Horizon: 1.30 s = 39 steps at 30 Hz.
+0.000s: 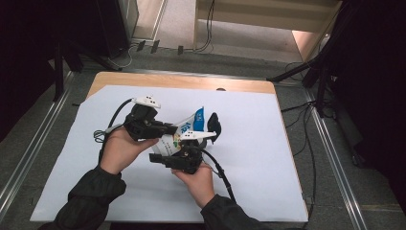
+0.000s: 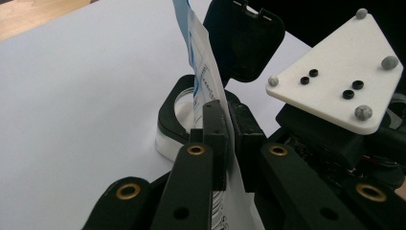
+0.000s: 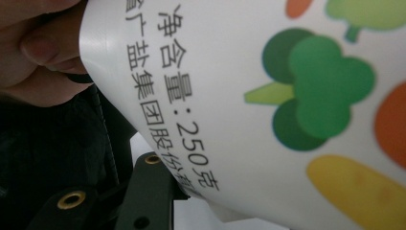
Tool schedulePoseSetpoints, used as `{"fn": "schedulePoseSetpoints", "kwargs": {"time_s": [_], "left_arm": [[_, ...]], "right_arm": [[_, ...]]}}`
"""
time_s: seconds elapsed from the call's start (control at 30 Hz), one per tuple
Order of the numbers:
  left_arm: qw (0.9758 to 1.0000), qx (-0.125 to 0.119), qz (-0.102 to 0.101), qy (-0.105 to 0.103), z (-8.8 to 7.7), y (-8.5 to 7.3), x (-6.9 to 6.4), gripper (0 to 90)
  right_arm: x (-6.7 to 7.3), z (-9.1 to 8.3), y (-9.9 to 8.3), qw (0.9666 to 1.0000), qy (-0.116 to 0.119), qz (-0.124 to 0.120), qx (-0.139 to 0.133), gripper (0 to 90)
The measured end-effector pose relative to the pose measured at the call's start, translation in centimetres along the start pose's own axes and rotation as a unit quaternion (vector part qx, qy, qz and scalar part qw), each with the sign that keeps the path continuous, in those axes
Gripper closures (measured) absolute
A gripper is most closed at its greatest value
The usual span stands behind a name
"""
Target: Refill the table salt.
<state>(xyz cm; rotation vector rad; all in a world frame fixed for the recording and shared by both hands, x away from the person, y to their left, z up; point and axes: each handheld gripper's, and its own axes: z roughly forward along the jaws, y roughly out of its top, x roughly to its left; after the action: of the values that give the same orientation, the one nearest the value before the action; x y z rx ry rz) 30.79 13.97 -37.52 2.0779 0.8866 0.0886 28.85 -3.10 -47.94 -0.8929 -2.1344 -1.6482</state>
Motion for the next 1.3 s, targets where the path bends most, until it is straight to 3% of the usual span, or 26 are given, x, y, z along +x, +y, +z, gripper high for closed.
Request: {"fn": "schedulePoseSetpoints", "kwargs": {"time_s": [0.57,1.07,1.3], "left_arm": [[1.0000,-0.003,-0.001,0.000,0.06,0.04,0.01,87.9],[1.0000,-0.005,0.000,0.005,0.06,0.16,-0.12,89.6],[1.0000,-0.006,0.002,0.004,0.05,0.19,-0.14,89.5]], "right_arm": [[0.14,-0.06,0.25,0.9998,0.010,0.014,-0.001,66.4],[0.21,0.14,0.02,1.0000,0.003,0.003,0.002,65.0],[0.20,0.08,0.04,0.9999,0.007,0.008,0.000,65.8]]}}
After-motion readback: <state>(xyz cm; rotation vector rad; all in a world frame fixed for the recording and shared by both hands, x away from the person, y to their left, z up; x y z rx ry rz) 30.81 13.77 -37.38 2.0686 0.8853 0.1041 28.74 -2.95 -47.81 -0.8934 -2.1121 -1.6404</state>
